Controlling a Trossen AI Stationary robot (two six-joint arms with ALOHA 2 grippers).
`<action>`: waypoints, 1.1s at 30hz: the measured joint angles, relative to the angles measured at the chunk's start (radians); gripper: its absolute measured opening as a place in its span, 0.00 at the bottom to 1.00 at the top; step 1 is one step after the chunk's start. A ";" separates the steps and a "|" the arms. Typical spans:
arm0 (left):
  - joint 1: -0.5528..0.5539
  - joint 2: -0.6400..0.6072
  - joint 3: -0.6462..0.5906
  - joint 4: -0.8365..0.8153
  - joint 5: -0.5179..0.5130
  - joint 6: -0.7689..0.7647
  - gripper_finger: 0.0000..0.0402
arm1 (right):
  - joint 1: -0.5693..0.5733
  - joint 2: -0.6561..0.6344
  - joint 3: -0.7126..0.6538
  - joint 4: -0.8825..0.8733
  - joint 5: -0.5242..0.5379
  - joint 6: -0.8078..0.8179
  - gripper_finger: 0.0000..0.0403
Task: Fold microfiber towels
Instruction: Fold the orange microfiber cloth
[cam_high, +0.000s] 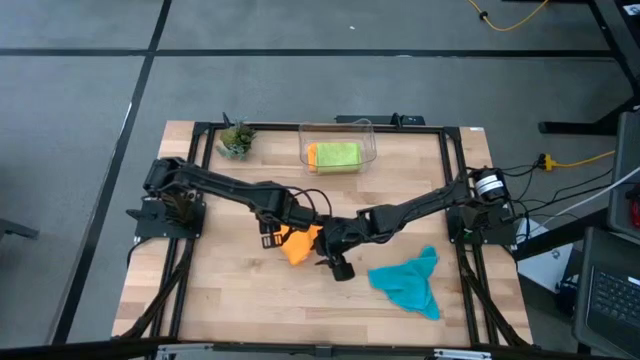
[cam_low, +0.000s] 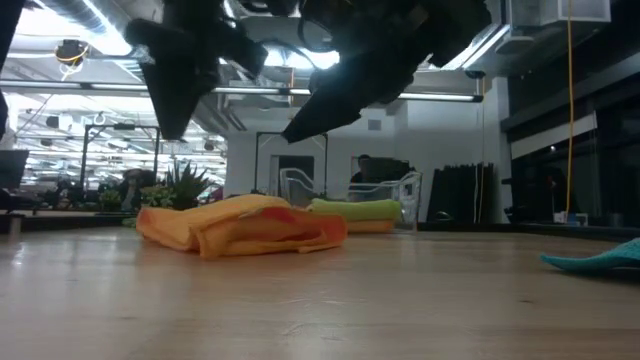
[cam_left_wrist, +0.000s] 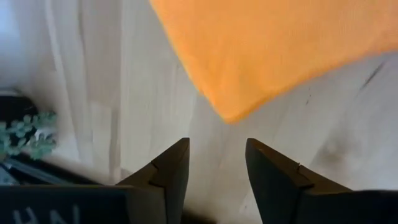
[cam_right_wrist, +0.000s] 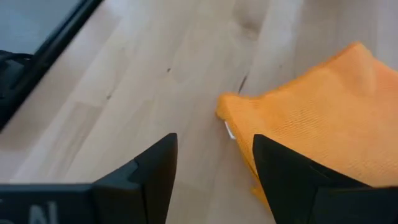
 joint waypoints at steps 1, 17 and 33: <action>-0.003 -0.012 0.000 -0.014 0.001 -0.008 0.38 | 0.000 -0.004 0.000 -0.003 -0.006 0.000 0.53; -0.057 -0.358 -0.025 -0.094 -0.163 -0.162 0.38 | 0.000 -0.012 0.000 -0.015 0.274 0.170 0.53; 0.146 -0.475 -0.541 0.724 -0.077 -0.061 0.37 | 0.047 -0.268 0.012 -0.348 0.527 0.402 0.53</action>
